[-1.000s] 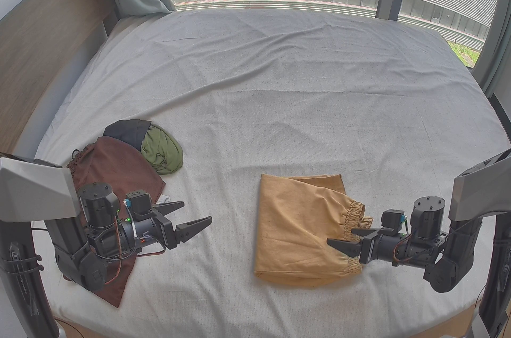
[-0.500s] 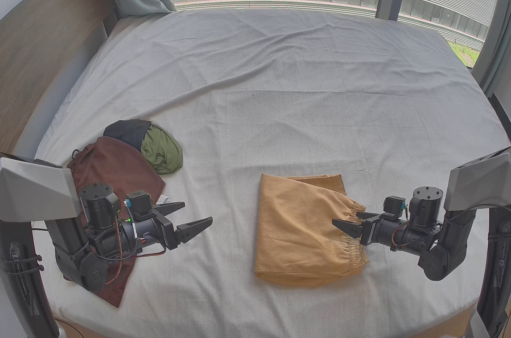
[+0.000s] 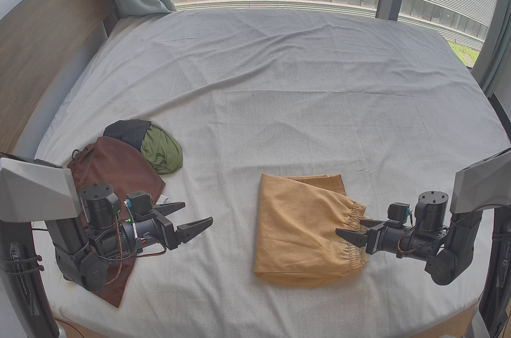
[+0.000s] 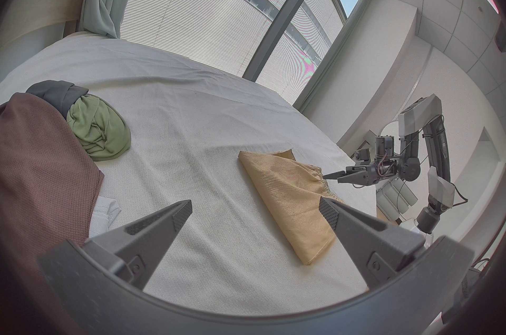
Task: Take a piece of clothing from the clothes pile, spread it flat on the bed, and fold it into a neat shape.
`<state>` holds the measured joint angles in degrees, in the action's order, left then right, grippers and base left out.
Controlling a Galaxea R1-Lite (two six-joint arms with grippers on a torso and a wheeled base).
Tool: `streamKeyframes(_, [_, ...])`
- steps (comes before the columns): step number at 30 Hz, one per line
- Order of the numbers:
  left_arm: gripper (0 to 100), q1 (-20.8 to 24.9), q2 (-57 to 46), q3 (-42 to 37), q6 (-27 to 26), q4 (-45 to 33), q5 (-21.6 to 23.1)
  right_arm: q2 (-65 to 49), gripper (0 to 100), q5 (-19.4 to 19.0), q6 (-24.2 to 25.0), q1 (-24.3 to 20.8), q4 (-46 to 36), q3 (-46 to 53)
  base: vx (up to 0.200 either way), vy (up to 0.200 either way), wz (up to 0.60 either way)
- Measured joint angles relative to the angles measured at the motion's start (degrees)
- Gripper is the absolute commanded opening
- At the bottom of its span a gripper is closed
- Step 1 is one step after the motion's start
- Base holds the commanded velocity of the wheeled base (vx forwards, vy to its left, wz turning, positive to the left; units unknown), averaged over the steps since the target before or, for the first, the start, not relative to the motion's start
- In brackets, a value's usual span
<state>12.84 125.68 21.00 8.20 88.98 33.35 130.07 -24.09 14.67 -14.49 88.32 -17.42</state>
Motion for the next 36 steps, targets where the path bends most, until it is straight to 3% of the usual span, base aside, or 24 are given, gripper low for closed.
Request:
streamKeyframes(12, [100,-0.1,0.0,-0.1,0.0,0.0,0.0,-1.8,100,-2.4,-7.8,1.5,-0.1,8.5,0.000,0.000,0.00])
streamKeyframes(36, [100,0.1,0.2,-0.3,-0.1,0.0,0.0,6.8,100,-2.4,-5.7,1.6,0.0,6.1,0.000,0.000,0.00])
